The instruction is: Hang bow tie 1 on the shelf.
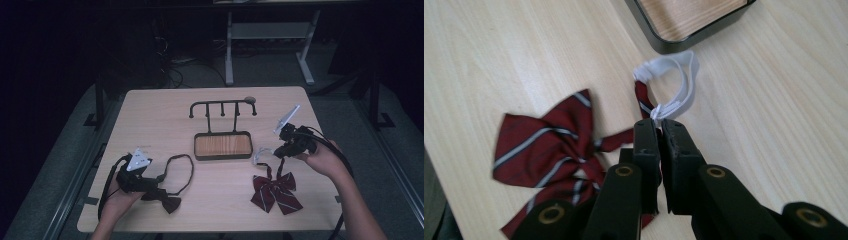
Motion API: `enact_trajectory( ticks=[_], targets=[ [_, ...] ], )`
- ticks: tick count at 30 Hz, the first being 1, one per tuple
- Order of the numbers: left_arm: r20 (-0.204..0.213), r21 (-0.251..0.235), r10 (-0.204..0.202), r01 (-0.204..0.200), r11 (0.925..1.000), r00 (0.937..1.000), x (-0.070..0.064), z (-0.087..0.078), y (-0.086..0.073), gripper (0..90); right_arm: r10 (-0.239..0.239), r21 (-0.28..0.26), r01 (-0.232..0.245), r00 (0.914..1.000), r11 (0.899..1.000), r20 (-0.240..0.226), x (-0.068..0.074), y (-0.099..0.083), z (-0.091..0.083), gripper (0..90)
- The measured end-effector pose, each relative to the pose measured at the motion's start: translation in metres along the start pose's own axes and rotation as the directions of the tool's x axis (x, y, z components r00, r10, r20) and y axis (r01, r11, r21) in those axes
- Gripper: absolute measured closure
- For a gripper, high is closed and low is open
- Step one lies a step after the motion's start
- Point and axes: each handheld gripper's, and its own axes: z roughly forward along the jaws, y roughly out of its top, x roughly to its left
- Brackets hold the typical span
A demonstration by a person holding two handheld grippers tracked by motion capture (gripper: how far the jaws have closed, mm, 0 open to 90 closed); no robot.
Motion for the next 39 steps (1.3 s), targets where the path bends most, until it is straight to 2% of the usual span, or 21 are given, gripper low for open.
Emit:
enact_trajectory(
  ticks=[6,11,19,26,39],
  targets=[
    [-0.001,-0.001,-0.001,0.001,1.0,1.0,0.0,0.0,0.0,26.6,-0.009,0.016,0.009,0.9997,1.0,-0.023,0.0,-0.002,-0.002,87.3],
    [0.001,0.0,-0.002,0.002,1.0,1.0,0.0,0.0,0.0,26.6,-0.022,0.04,0.023,0.9997,0.999,-0.01,0.002,-0.002,-0.002,87.8],
    [-0.001,-0.002,-0.002,0.002,1.0,1.0,-0.001,0.0,0.0,26.6,-0.048,0.014,0.048,0.9988,0.999,-0.012,0.006,0.004,-0.015,88.0],
    [-0.002,-0.009,-0.004,0.004,1.0,1.0,-0.001,0.0,0.0,26.6,-0.068,-0.039,0.067,0.9973,0.997,-0.025,0.008,0.009,-0.033,88.3],
    [0.0,-0.009,-0.004,0.004,1.0,1.0,-0.001,0.0,0.001,26.6,-0.11,-0.072,0.109,0.9939,0.991,-0.01,0.014,0.03,-0.061,88.3]
  ],
)
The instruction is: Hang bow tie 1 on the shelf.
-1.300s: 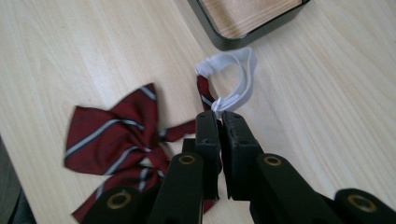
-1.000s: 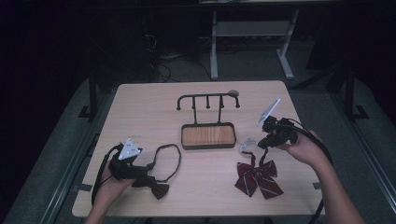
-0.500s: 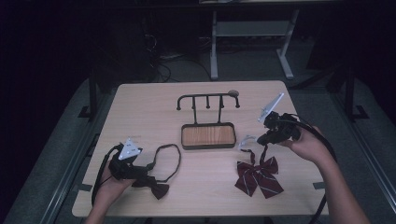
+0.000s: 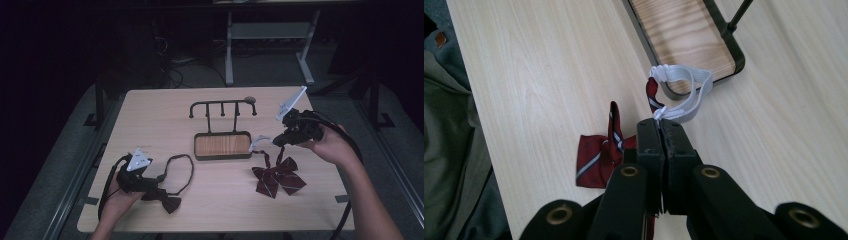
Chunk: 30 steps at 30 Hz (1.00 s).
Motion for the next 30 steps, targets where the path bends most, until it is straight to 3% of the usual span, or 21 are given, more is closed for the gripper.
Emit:
enact_trajectory(
  ticks=[17,30],
  targets=[
    [0.004,-0.001,-0.006,0.006,1.0,1.0,0.002,0.0,-0.001,26.6,-0.022,-0.015,0.022,0.9991,1.0,0.035,-0.007,0.036,-0.022,88.3],
    [0.005,-0.005,-0.007,0.007,1.0,1.0,0.003,-0.001,-0.001,26.6,-0.013,-0.031,0.014,0.9983,0.999,0.057,-0.02,0.06,-0.038,88.4]
  ],
)
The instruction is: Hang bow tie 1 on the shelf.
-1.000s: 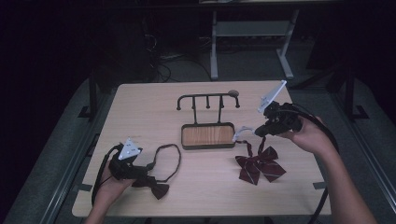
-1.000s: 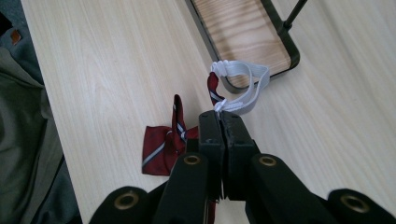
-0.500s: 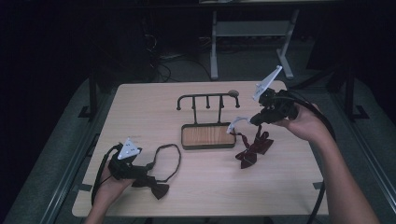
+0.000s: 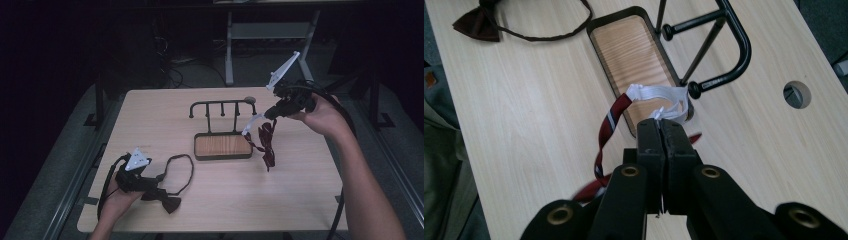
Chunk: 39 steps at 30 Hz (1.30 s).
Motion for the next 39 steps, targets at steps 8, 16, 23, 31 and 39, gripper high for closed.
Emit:
enact_trajectory(
  ticks=[8,16,23,31,39],
  targets=[
    [0.002,0.001,0.005,-0.005,1.0,1.0,0.0,-0.001,0.0,26.6,-0.003,0.009,0.003,0.9999,1.0,0.017,0.0,0.011,-0.002,88.4],
    [0.007,-0.004,0.0,0.0,1.0,1.0,0.0,0.0,0.0,26.6,0.043,0.018,-0.043,0.9989,0.999,0.019,-0.018,0.016,0.004,88.4],
    [0.009,-0.006,-0.006,0.006,1.0,0.9999,0.001,0.0,0.0,26.6,0.089,0.037,-0.09,0.9957,0.995,0.028,-0.036,0.016,0.015,88.3],
    [0.011,-0.008,-0.002,0.002,1.0,0.9999,0.001,0.0,0.0,26.5,0.145,0.071,-0.147,0.9888,0.987,0.037,-0.053,0.011,0.027,88.2],
    [0.012,-0.009,-0.001,0.001,1.0,0.9999,0.0,-0.001,0.0,26.5,0.164,0.103,-0.168,0.9854,0.98,0.044,-0.057,0.007,0.041,87.9]
  ],
)
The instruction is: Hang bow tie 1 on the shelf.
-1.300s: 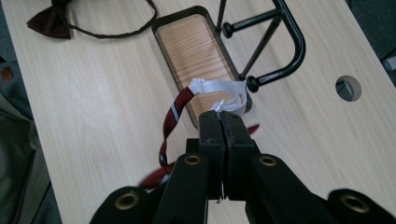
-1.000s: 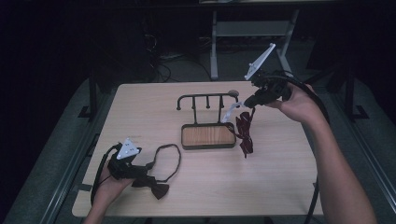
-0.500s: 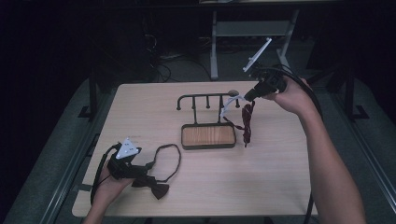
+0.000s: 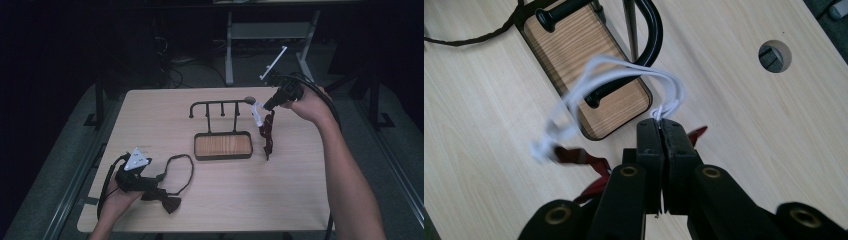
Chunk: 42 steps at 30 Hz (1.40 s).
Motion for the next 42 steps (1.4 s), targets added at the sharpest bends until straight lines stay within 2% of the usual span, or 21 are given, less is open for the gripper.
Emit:
enact_trajectory(
  ticks=[6,13,23,31,33,42],
  targets=[
    [-0.001,-0.002,-0.003,0.003,1.0,1.0,0.001,0.0,0.0,26.5,-0.011,-0.002,0.011,0.9999,1.0,-0.013,0.003,0.003,0.002,88.0],
    [-0.001,-0.004,-0.001,0.001,1.0,1.0,0.001,-0.001,0.0,26.5,-0.054,0.009,0.054,0.9985,0.998,0.01,0.017,0.006,-0.012,88.3],
    [0.002,0.002,0.003,-0.003,1.0,1.0,-0.001,0.0,0.001,26.5,-0.109,-0.001,0.109,0.9937,0.994,0.025,0.039,0.003,-0.03,88.3],
    [0.003,0.006,0.0,0.0,1.0,1.0,0.0,0.0,0.001,26.5,-0.132,-0.008,0.132,0.9909,0.991,0.026,0.049,0.004,-0.037,88.3],
    [0.004,0.007,0.001,-0.001,1.0,1.0,0.0,0.0,0.001,26.5,-0.151,0.0,0.152,0.9878,0.988,0.036,0.053,0.005,-0.038,88.3],
    [0.005,0.009,0.005,-0.005,1.0,1.0,-0.001,0.0,0.001,26.5,-0.161,-0.01,0.162,0.9864,0.987,0.031,0.06,0.008,-0.04,88.3]
  ],
)
